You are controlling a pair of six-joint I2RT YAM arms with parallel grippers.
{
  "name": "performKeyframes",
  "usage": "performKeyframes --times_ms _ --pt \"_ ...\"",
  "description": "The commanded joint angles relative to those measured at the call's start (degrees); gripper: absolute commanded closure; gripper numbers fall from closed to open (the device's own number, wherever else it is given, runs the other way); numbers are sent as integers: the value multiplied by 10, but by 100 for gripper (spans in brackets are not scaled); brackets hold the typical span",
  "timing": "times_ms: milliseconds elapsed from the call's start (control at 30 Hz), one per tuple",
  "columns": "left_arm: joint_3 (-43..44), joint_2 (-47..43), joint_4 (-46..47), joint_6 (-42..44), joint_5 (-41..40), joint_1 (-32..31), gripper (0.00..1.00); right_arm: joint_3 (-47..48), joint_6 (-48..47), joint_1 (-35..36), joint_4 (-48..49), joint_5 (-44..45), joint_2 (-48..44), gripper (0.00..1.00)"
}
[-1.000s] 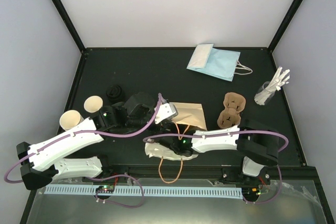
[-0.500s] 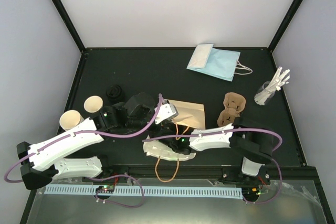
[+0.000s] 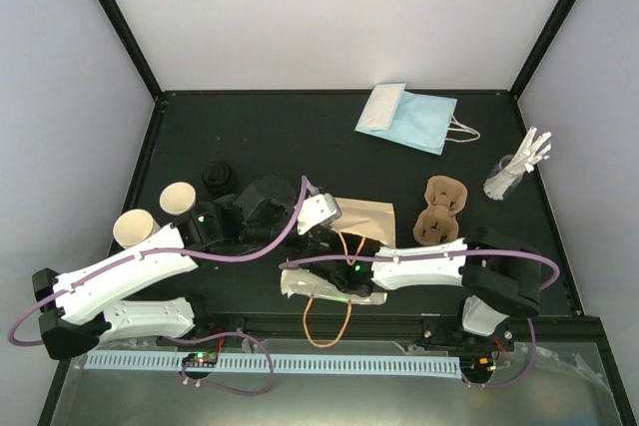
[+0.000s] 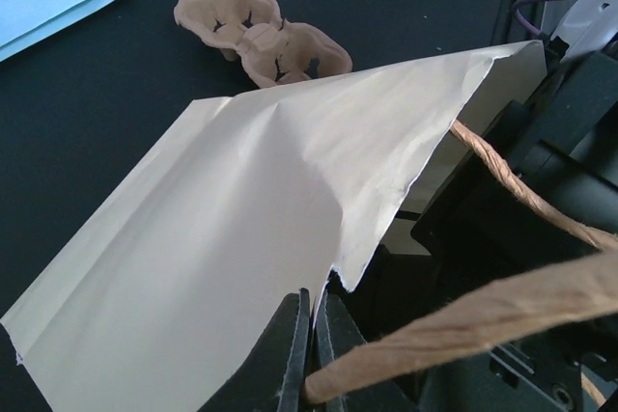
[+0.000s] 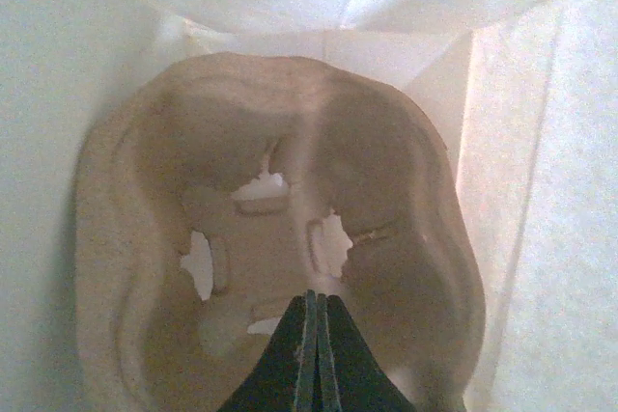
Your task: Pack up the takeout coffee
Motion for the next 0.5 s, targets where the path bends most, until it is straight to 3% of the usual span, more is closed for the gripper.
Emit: performKeyframes --times_ms 0,467 --pt "11 4 -34 -12 20 -6 98 -8 -5 -8 29 36 -27 99" --pt "13 -1 -34 -21 31 -6 98 -14 -43 -41 86 27 21 99"
